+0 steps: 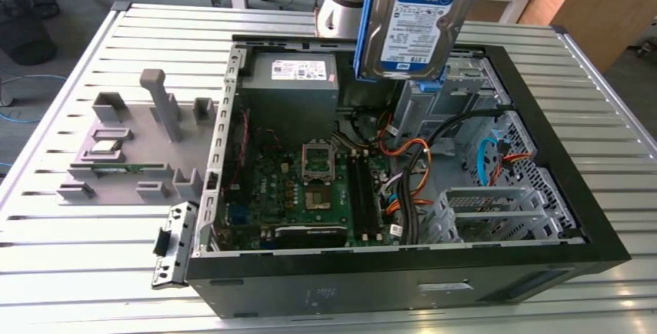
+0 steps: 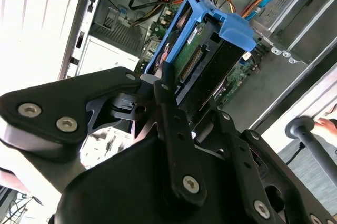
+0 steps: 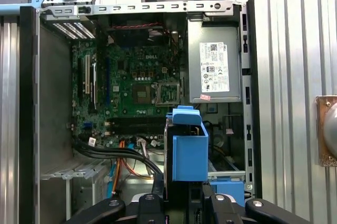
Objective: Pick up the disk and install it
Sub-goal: 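Pick up the disk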
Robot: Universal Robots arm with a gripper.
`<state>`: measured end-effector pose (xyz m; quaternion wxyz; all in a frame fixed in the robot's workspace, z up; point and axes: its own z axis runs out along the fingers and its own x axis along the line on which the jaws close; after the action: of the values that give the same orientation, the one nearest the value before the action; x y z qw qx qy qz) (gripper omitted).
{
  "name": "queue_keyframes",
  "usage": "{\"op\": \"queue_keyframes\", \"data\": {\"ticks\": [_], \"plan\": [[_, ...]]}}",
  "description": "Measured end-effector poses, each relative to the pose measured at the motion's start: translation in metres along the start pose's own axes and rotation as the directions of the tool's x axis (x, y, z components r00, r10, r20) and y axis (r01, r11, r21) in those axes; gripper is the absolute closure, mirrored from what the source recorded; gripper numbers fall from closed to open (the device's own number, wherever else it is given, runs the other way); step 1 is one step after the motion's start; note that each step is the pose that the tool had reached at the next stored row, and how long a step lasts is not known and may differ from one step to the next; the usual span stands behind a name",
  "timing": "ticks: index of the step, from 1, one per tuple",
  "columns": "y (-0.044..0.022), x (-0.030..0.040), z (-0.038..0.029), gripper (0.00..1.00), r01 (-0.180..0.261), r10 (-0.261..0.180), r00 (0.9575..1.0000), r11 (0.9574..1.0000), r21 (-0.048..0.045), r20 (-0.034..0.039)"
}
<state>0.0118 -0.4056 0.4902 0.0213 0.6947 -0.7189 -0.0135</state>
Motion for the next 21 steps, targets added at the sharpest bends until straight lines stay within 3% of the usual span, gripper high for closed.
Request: {"op": "queue_keyframes", "data": {"ticks": [9,21], "plan": [[-0.002,0.0039,0.0,0.65,0.0,0.0,1.0,1.0,0.0,-0.0004],[-0.0027,0.0196,0.0003,0.65,0.0,0.0,1.0,1.0,0.0001,-0.0014]]}}
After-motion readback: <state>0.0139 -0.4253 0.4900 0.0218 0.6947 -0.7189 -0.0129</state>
